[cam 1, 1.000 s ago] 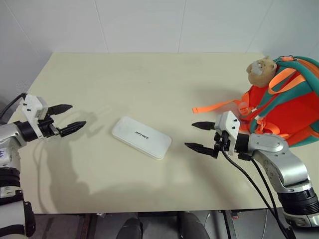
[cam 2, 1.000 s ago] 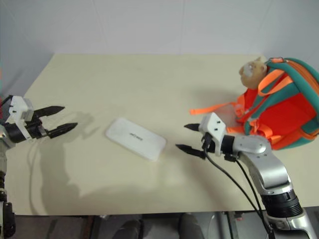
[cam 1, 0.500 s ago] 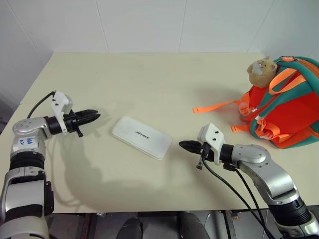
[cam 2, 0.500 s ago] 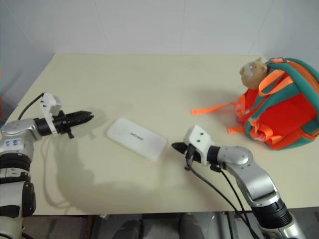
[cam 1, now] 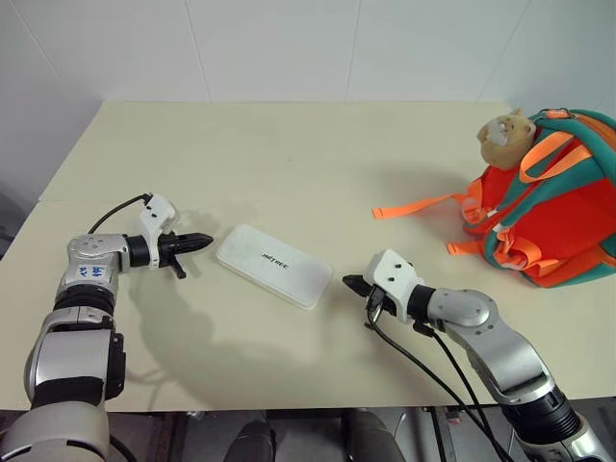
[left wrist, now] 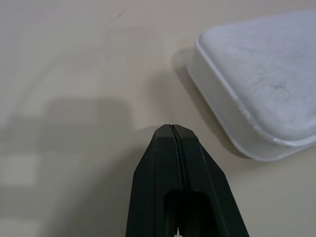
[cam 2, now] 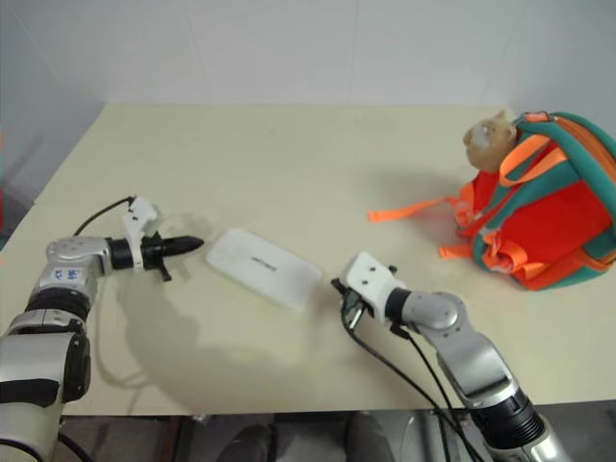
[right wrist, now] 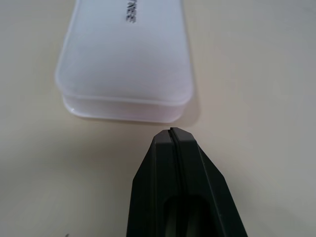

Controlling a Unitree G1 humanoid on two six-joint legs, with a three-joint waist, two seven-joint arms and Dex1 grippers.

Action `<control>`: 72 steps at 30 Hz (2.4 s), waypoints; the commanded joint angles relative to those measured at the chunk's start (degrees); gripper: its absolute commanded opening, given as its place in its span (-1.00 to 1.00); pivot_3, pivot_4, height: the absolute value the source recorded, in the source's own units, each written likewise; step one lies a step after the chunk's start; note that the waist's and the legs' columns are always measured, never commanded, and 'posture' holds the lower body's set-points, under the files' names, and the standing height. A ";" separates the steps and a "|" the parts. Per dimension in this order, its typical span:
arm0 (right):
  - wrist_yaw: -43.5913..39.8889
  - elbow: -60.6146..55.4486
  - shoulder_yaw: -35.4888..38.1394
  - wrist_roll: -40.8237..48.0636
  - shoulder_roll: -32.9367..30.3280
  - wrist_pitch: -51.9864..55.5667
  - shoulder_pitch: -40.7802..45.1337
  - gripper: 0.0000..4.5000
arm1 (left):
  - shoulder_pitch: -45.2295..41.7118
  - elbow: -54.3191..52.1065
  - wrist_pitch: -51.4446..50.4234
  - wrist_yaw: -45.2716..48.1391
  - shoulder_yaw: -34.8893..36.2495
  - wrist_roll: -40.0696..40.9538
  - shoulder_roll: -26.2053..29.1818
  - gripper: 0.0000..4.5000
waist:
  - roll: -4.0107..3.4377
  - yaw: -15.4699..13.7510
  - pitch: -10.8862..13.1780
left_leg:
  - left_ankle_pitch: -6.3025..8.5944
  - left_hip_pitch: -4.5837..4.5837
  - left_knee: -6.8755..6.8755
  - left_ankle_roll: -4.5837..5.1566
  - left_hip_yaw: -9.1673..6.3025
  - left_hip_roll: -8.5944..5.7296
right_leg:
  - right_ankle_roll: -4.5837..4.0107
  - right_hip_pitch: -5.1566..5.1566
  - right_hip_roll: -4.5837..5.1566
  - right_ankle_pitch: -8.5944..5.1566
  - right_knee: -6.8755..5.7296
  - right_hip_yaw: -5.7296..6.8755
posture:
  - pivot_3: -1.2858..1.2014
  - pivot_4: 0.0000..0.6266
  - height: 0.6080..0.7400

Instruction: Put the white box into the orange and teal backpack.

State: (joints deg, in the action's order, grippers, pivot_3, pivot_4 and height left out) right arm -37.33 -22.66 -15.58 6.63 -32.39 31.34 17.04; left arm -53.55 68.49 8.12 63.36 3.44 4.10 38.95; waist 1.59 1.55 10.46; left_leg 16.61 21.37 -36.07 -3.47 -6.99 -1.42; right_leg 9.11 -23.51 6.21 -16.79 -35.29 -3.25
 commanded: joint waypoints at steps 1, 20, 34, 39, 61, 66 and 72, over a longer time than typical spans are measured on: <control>1.03 -1.53 -1.19 -2.16 0.25 0.96 0.28 -0.95 | -2.15 0.81 0.00 -1.14 0.81 -0.18 -0.66 -1.00 | 0.00 -0.01 0.00 | 0.00 0.00 0.00 0.00 0.00 0.00 | 0.00 0.00 0.00 0.00 -0.01 0.00 | 0.03 -0.52 1.00; 0.08 0.97 -5.65 -4.43 5.82 2.66 6.48 -0.95 | -1.02 -1.94 -2.91 7.98 -0.43 0.03 -3.04 -1.00 | 0.02 0.07 -0.01 | -0.01 -0.02 -0.02 -0.02 0.00 0.00 | 0.00 -0.01 -0.01 0.00 -0.07 0.01 | 0.03 -0.52 1.00; -2.52 2.21 -4.03 -5.01 4.71 0.91 6.48 -0.95 | 7.79 -21.12 -12.68 14.34 -1.07 3.24 -2.17 -1.00 | 0.02 0.07 -0.01 | -0.01 -0.04 -0.04 -0.01 0.00 0.00 | 0.00 -0.01 0.00 0.00 -0.14 0.03 | 0.03 -0.52 1.00; -4.96 2.46 -2.94 -4.36 2.58 -0.54 5.85 -0.95 | 12.81 -31.95 -18.68 15.36 -1.75 4.70 -1.63 -1.00 | 0.02 0.03 -0.01 | 0.00 -0.04 -0.03 -0.01 -0.01 0.00 | 0.00 -0.01 0.00 0.00 -0.14 0.02 | 0.03 -0.52 1.00; -12.55 -1.46 -0.52 -1.72 -1.14 -1.37 2.16 -0.95 | 27.08 -58.03 -34.41 12.93 -3.09 9.60 -1.02 -1.00 | 0.01 -0.01 -0.01 | 0.00 -0.07 -0.01 0.00 0.00 0.01 | -0.02 0.03 0.02 0.00 0.17 0.01 | 0.03 -0.52 1.00; -13.37 -1.06 -0.64 -1.65 -1.52 -1.33 2.51 -0.95 | 26.06 -55.76 -32.41 11.72 -3.03 8.73 -1.23 -1.00 | 0.01 -0.04 -0.01 | 0.00 -0.07 -0.02 0.00 0.00 0.01 | -0.02 0.03 0.02 0.00 0.18 0.01 | 0.03 -0.52 1.00; -14.80 -1.64 -0.73 -1.25 -2.10 -0.37 2.26 -0.95 | 25.11 -54.06 -30.70 11.41 -3.53 8.43 -1.64 -1.00 | 0.01 -0.05 -0.01 | 0.00 -0.10 -0.03 0.00 0.00 0.01 | -0.05 0.06 0.02 0.02 0.18 0.01 | 0.03 -0.52 1.00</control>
State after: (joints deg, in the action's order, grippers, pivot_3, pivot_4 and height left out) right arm -49.56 -19.10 -13.61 2.00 -35.89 32.57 18.81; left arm -26.89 15.31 -24.05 74.47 2.22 11.01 39.20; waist 1.61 1.50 10.45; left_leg 16.61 21.26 -36.10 -3.47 -6.98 -1.41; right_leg 9.07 -23.45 6.23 -16.78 -35.11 -3.23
